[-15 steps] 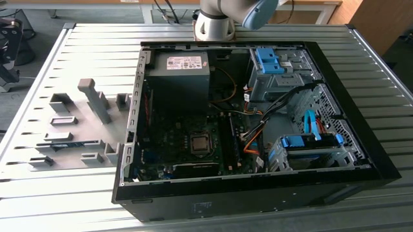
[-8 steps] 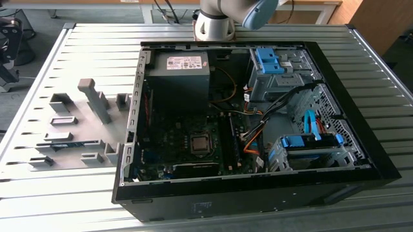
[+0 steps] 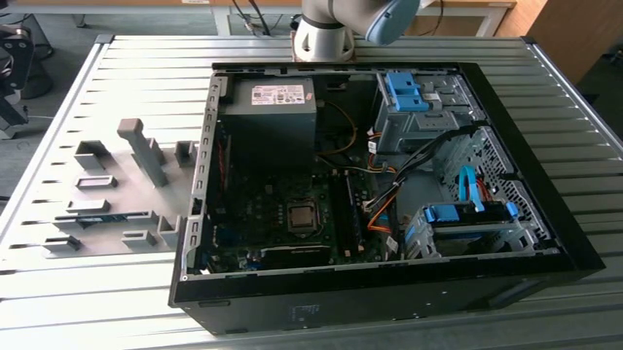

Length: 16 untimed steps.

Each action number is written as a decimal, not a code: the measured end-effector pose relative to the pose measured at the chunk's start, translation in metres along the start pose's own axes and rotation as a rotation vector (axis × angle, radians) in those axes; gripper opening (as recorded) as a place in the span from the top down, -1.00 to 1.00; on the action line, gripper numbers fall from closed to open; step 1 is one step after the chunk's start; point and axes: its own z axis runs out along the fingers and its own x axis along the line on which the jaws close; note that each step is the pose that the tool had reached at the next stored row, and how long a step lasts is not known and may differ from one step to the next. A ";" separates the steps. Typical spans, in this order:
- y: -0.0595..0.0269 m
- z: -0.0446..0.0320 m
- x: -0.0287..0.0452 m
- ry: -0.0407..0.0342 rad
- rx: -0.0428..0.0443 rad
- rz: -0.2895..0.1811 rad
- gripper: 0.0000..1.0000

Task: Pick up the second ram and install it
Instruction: 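Pick up the second ram and move it above second insertion slot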

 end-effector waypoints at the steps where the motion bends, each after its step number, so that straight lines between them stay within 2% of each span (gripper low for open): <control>1: 0.0000 0.0000 0.0000 0.0003 -0.0001 -0.007 0.80; 7: 0.0000 0.0000 0.0001 0.0019 -0.0007 -0.043 0.80; 16: 0.0000 0.0000 0.0001 0.0020 -0.0007 -0.044 0.80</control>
